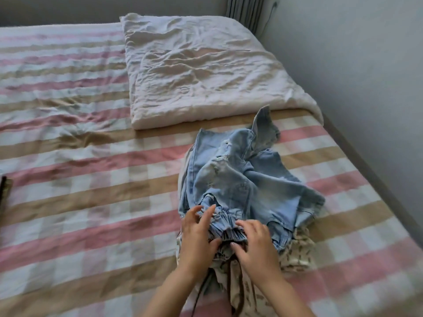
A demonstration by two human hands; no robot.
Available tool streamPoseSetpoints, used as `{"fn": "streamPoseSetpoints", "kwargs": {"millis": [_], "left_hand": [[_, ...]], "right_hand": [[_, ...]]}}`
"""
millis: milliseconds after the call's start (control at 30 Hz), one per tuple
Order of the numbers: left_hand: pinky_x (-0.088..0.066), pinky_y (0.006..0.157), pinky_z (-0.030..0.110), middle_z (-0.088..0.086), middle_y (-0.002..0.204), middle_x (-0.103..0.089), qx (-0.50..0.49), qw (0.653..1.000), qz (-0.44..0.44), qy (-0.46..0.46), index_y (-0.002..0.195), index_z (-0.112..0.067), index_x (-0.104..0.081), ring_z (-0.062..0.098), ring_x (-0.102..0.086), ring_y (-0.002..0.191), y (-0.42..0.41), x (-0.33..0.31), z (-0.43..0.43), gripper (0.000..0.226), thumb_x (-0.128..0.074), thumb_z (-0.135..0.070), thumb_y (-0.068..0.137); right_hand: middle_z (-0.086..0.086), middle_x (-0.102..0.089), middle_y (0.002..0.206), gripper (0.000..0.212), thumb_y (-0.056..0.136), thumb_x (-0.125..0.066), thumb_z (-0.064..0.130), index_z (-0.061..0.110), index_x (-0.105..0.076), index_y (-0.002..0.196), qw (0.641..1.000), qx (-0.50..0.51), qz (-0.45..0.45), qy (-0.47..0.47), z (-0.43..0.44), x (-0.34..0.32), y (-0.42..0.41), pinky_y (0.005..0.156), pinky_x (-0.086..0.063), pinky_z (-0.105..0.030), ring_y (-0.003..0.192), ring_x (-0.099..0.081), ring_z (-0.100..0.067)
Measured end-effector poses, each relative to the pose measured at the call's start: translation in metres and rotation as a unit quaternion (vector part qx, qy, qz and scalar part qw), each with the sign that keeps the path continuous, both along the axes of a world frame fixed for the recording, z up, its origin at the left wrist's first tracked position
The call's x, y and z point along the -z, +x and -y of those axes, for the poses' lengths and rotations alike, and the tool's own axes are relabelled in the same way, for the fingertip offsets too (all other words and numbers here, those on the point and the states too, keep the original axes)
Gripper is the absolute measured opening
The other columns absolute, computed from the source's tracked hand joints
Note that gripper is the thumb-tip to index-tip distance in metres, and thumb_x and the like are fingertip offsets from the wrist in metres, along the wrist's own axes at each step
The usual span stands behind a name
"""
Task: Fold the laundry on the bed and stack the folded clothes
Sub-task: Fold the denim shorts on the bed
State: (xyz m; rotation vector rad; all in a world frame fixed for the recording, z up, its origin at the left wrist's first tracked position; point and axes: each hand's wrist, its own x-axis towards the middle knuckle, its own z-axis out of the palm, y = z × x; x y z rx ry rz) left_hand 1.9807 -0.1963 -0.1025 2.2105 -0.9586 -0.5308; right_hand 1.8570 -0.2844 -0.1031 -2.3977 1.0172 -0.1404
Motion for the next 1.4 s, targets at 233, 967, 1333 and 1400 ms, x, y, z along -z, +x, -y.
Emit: {"fn": "streamPoseSetpoints", "kwargs": {"millis": [233,967,1333,1400], "left_hand": [[-0.039,0.091,0.022,-0.004,0.104,-0.048,0.019,0.999,-0.018,-0.019,0.103,-0.011,-0.065,0.018,-0.046,0.104,0.001,0.012,0.005,0.028,-0.072,-0.008,0.075],[-0.051,0.083,0.024,-0.007,0.102,-0.052,-0.086,0.942,0.016,-0.323,0.097,-0.03,-0.055,0.004,-0.055,0.095,0.115,-0.306,-0.186,0.037,-0.072,-0.006,0.076],[-0.042,0.101,0.04,0.009,0.121,-0.054,-0.105,0.946,-0.068,-0.299,0.122,-0.005,-0.05,0.02,-0.051,0.117,0.12,-0.323,-0.363,0.052,-0.07,0.003,0.074],[-0.044,0.101,0.043,0.012,0.124,-0.055,-0.094,0.937,-0.151,-0.3,0.125,-0.009,-0.047,0.023,-0.053,0.118,0.125,-0.328,-0.382,0.056,-0.067,0.008,0.076]], "right_hand": [[0.005,-0.04,0.139,0.06,0.083,-0.061,0.022,0.024,-0.039,0.138,0.996,-0.091,0.004,0.013,0.002,0.023,0.029,0.109,-0.029,-0.029,0.13,-0.034,-0.014],[-0.007,-0.057,0.074,0.012,0.076,-0.068,0.009,0.005,-0.058,0.074,0.961,-0.141,0.233,-0.044,-0.157,-0.332,0.158,0.063,-0.046,-0.041,0.066,-0.054,-0.024],[-0.001,-0.054,0.061,0.02,0.076,-0.068,0.007,0.012,-0.05,0.068,0.963,-0.037,0.258,0.075,-0.333,-0.346,0.193,0.053,-0.038,-0.024,0.058,-0.051,-0.018],[-0.006,-0.056,0.063,0.02,0.076,-0.068,0.005,0.01,-0.05,0.068,0.959,-0.029,0.269,0.087,-0.354,-0.347,0.194,0.055,-0.041,-0.031,0.06,-0.053,-0.022]]}}
